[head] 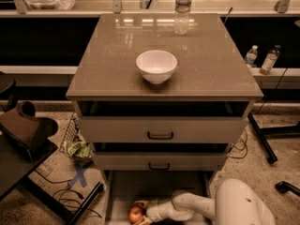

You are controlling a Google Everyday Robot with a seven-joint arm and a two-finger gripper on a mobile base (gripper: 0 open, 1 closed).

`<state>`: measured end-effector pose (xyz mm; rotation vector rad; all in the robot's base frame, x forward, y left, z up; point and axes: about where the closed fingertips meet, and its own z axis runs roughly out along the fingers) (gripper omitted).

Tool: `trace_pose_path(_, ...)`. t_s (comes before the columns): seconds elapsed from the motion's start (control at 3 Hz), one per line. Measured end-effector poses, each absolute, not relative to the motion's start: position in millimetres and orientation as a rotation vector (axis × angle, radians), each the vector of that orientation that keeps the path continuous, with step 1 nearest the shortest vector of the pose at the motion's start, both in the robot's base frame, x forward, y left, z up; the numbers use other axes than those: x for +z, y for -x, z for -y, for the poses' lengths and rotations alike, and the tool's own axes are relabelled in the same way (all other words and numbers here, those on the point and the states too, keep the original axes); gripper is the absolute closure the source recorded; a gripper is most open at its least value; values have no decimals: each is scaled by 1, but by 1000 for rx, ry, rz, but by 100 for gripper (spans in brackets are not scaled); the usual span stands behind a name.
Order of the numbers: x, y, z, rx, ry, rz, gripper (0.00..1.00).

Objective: Pick apple from bottom drawer and place on counter

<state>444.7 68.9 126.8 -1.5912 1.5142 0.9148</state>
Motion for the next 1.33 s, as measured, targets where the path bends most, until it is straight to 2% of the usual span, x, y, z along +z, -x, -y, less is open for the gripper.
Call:
trace_pose_path(0.33,126,-443,-71,921,1591,-1512,73)
trace_pose_path(0.67,126,-441,-73,924,1591,-1511,96)
trace_pose_path(1.0,136,-436,-69,914,1584,-1513,100)
trace_pose_path(1.33,183,-434,-55,883,1538,-1480,100)
